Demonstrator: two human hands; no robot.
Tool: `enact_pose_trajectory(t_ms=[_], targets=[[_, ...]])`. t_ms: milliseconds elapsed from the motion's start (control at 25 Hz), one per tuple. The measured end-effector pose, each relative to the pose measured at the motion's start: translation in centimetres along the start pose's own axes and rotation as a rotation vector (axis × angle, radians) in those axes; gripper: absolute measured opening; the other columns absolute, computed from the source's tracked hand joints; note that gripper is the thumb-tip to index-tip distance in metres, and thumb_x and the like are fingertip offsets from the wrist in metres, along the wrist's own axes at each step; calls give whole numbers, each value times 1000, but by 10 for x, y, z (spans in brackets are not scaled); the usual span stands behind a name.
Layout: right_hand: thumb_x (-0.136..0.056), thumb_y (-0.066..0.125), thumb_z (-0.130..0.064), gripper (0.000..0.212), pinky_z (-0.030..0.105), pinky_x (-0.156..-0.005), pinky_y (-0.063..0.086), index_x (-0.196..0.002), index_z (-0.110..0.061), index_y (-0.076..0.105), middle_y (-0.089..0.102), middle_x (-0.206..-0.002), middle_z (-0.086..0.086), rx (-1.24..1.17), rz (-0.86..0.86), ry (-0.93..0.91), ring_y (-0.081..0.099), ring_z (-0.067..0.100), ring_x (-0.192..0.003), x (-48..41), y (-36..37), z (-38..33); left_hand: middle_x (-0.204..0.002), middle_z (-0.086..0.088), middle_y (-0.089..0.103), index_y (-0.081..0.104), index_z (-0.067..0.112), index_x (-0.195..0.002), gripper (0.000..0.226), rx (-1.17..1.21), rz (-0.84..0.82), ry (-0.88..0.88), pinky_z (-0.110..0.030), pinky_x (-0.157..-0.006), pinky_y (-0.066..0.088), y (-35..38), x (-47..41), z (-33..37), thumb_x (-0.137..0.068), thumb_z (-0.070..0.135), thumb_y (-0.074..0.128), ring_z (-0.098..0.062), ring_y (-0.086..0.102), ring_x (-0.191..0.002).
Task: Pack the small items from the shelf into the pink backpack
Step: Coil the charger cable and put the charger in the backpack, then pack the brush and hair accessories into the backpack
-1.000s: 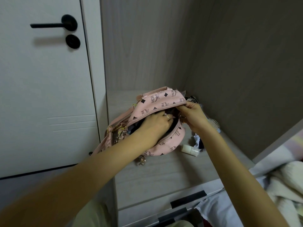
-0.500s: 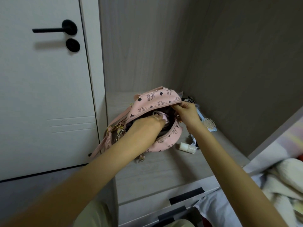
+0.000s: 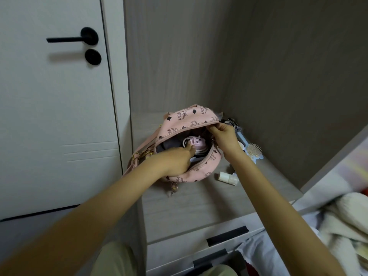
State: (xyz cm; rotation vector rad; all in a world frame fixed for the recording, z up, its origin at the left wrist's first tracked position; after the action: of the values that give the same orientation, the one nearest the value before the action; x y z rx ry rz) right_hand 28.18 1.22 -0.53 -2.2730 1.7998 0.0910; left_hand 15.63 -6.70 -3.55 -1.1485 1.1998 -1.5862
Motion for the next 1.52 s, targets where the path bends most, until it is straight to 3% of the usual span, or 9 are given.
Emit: enact_pose_trajectory(t_ms=[160,280,400,520,680,960,1280,1440,1520], targets=[[-99,39,-7,27,11,-70,48,-116,1,58,62,-98,4,129,-80,59,58,9,-87,4,-1,3,-129,-17,54,45,10,-132,40,19,85,-2,-36,-80,43,-18,27,7,-93,10,39,-33,55,-102],[-98,40,-10,25,26,-83,44,-116,-6,57,62,-103,5,308,11,-27,55,13,-94,7,-10,5,-111,1,68,65,25,-110,36,85,628,26,-36,-73,52,-37,66,12,-82,10,49,-25,62,-96],[-86,59,-10,16,21,-66,43,-92,-24,54,55,-74,-11,229,309,-275,51,3,-67,29,-25,-1,-114,4,64,73,24,-91,24,162,1098,63,-29,-78,48,-46,101,-11,-74,8,67,-17,55,-104],[-88,56,-24,5,19,-66,44,-83,-24,56,58,-76,-13,301,112,-467,54,4,-71,52,-18,3,-151,-3,28,61,28,-122,57,298,816,-6,-41,-109,29,-30,91,-39,-70,16,80,-25,25,-137],[-94,41,-22,38,36,-84,43,-70,-2,64,64,-80,8,399,-89,-492,58,21,-86,74,-8,21,-156,15,-11,14,42,-146,107,308,658,-10,-39,-113,27,-12,74,-41,-65,30,83,-16,11,-145],[-89,40,-23,41,39,-66,35,-53,-4,41,41,-56,10,314,-102,-523,42,24,-62,105,30,11,-140,-3,35,25,39,-140,94,643,851,-63,-27,-99,37,-5,64,-33,-70,4,76,-20,42,-125],[-92,47,-18,19,35,-82,47,-95,-10,64,62,-97,0,229,-90,-592,59,20,-94,110,1,20,-140,9,10,-4,53,-141,113,398,770,-189,-35,-61,55,4,61,-33,-74,-1,68,-24,61,-79],[-85,55,-11,28,27,-86,39,-112,-18,59,52,-112,3,533,342,-280,50,25,-107,77,-46,47,-141,3,11,-11,55,-140,120,344,708,-207,-28,-51,47,6,61,-31,-71,0,71,-16,57,-62],[-86,59,-17,37,32,-92,36,-123,-18,56,44,-123,14,851,324,-22,43,34,-113,58,-68,68,-139,-1,15,-16,58,-136,123,330,676,-222,-23,-49,41,5,58,-33,-71,1,71,-11,52,-57]])
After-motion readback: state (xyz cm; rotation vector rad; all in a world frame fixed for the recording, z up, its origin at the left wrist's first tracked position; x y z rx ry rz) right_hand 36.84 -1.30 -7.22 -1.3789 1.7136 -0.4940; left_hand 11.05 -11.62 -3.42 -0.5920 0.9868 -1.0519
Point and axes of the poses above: each hand's wrist, its own x-axis away from the middle knuckle, its own y-axis out of the palm, z = x × y, the point moved 3 cm from there along -x, towards the middle knuckle
